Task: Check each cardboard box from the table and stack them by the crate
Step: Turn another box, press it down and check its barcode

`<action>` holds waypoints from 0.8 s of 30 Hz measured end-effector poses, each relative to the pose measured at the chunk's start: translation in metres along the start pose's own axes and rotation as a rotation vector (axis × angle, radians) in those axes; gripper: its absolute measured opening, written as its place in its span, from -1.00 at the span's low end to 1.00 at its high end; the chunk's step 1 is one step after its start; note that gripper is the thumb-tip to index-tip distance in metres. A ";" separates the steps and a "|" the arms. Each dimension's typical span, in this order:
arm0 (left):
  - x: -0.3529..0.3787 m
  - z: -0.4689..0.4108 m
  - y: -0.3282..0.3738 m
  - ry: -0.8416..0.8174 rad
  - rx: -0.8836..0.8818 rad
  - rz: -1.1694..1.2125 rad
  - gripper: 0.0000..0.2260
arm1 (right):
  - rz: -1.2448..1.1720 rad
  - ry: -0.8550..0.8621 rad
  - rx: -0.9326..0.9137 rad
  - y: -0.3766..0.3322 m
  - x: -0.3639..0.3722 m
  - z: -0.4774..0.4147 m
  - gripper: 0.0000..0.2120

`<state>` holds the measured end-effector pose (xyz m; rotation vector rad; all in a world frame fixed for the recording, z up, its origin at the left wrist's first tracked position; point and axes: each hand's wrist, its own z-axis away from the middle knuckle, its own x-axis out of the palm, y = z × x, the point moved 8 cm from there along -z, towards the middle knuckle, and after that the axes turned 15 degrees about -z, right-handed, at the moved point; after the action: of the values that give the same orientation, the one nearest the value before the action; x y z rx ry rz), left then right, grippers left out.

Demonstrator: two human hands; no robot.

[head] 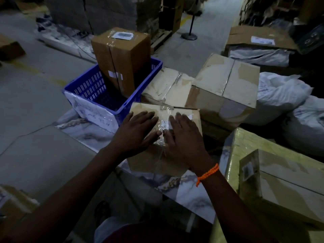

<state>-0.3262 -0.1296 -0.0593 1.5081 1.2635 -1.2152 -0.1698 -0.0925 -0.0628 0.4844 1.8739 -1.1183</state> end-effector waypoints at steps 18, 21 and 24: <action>-0.022 0.052 0.012 0.349 0.306 0.215 -0.80 | -0.172 0.312 -0.375 0.002 -0.028 0.071 -0.82; -0.020 0.052 0.012 0.363 0.278 0.227 -0.78 | -0.193 0.301 -0.357 0.002 -0.022 0.076 -0.82; -0.018 0.052 0.011 0.363 0.275 0.257 -0.79 | -0.231 0.299 -0.356 0.000 -0.025 0.075 -0.81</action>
<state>-0.3254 -0.1856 -0.0525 2.0957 1.1107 -1.0041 -0.1200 -0.1538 -0.0578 0.2438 2.3808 -0.8599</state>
